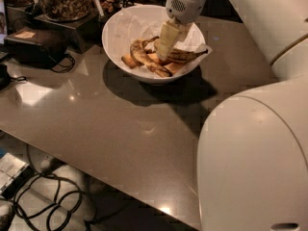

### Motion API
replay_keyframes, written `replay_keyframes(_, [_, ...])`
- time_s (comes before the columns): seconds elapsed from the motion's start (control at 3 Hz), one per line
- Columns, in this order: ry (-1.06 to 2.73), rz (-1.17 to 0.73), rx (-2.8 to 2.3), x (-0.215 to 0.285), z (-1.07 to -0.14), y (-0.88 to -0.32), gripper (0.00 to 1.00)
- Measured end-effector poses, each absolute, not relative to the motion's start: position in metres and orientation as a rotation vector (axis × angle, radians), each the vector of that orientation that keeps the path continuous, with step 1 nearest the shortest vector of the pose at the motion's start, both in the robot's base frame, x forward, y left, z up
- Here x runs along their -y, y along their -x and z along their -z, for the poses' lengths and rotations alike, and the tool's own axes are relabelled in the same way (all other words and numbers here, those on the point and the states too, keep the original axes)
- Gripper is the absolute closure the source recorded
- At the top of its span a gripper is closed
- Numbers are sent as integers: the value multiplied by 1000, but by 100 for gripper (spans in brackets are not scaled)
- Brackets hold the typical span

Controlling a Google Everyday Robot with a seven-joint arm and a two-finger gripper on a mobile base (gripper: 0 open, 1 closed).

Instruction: Pick banana from white bowl

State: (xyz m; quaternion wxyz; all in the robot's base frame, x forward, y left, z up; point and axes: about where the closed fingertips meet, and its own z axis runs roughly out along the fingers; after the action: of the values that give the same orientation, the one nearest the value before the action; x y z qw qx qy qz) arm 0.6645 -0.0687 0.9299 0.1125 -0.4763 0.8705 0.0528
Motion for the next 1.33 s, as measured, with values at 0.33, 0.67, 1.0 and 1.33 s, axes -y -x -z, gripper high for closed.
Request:
replay_keyframes(0.33, [1444, -177, -2547, 59, -924, -663, 34])
replay_keyframes(0.67, [1467, -191, -2548, 54, -917, -664, 35])
replay_keyframes(1.0, [1459, -199, -2560, 55, -913, -666, 51])
replay_keyframes(1.33, [1458, -199, -2560, 56, -915, -666, 73])
